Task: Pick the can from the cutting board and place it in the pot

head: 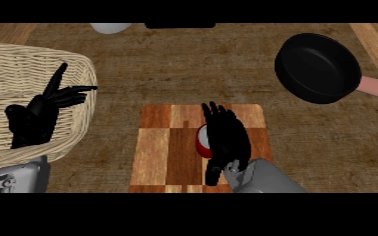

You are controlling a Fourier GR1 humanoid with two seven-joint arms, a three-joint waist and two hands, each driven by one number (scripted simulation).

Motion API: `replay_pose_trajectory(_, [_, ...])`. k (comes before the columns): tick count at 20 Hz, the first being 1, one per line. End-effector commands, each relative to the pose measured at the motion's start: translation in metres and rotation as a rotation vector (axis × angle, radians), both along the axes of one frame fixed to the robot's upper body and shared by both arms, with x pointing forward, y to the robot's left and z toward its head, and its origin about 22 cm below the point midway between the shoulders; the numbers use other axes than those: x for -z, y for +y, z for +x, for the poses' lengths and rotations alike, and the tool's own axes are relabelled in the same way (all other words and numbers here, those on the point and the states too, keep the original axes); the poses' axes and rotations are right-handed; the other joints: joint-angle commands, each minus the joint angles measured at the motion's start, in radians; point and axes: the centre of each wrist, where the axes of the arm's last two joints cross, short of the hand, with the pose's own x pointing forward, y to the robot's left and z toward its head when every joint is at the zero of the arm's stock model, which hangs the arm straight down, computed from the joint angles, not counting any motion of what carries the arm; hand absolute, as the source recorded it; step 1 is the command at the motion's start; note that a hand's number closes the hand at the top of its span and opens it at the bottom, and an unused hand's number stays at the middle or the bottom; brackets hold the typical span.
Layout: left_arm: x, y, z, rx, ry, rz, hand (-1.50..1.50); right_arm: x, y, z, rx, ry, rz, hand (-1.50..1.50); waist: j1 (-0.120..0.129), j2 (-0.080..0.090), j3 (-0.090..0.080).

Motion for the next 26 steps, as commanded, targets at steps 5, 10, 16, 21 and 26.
replay_pose_trajectory(5, [0.032,0.039,-0.017,-0.21,0.284,0.084,0.0,0.012,0.008,0.006,0.06,0.054,-0.021,1.5,0.012,0.021,-0.018])
replay_pose_trajectory(10, [0.03,0.029,-0.017,-0.223,0.285,0.075,0.0,0.013,0.012,0.004,-0.013,-0.065,-0.05,1.5,0.018,0.016,-0.017])
replay_pose_trajectory(16, [0.031,0.039,-0.014,-0.238,0.289,0.089,0.0,-0.006,0.018,0.005,-0.065,-0.184,-0.101,1.5,0.006,0.016,-0.019])
replay_pose_trajectory(21, [0.037,0.036,-0.017,-0.252,0.295,0.085,0.0,-0.005,-0.025,0.012,-0.014,-0.226,-0.121,1.5,-0.025,0.015,-0.017])
replay_pose_trajectory(26, [0.031,0.044,-0.036,-0.269,0.235,0.041,0.0,-0.019,-0.18,0.046,0.262,-0.221,-0.252,1.5,-0.121,0.021,-0.006])
